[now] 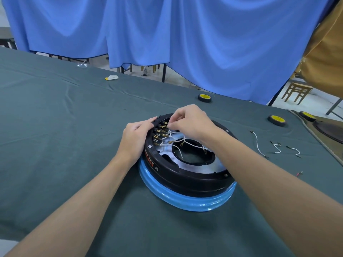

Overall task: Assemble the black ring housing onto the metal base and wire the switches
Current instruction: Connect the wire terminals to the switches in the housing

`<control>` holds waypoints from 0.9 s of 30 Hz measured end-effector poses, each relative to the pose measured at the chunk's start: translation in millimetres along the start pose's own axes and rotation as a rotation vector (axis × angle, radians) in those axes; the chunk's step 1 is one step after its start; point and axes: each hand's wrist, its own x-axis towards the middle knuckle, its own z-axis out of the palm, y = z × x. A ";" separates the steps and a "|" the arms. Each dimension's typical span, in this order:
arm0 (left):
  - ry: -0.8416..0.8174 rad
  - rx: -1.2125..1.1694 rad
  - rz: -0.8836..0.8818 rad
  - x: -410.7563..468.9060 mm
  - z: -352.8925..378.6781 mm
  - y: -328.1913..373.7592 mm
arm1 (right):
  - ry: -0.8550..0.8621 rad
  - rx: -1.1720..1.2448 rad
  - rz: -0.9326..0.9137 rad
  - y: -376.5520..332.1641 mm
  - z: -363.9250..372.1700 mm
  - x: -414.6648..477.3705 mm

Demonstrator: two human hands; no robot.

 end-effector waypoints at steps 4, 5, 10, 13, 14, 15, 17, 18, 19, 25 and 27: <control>0.017 0.008 -0.007 -0.3 0.6 1.5 | -0.047 -0.002 -0.056 5.0 2.7 -5.4; 0.012 0.005 -0.006 -1.1 1.0 2.2 | -0.048 -0.010 -0.069 4.5 3.3 -5.5; 0.019 0.004 -0.007 -2.2 1.3 2.5 | -0.035 -0.171 -0.172 2.0 6.0 -2.6; 0.022 -0.002 -0.018 -1.8 1.4 2.3 | 0.013 -0.322 -0.230 1.5 8.1 -2.6; 0.023 -0.007 -0.022 -1.6 1.4 2.1 | 0.024 -0.348 -0.235 1.3 8.2 -3.0; 0.024 -0.014 -0.025 -1.3 1.5 2.3 | 0.030 -0.367 -0.233 0.5 8.2 -3.4; 0.019 -0.022 -0.028 -2.1 1.9 3.5 | 0.040 -0.417 -0.225 -1.9 9.6 -2.6; 0.015 -0.020 -0.027 -2.6 1.9 4.0 | 0.048 -0.445 -0.223 -3.2 10.5 -1.2; 0.013 -0.014 -0.026 -3.1 1.8 4.1 | 0.054 -0.468 -0.221 -4.6 11.2 0.1; 0.015 0.001 -0.024 -1.9 0.7 2.7 | 0.024 -0.547 -0.227 -13.1 10.0 3.4; 0.015 0.003 -0.025 -0.5 0.1 0.6 | 0.004 -0.561 -0.224 -15.9 8.3 3.9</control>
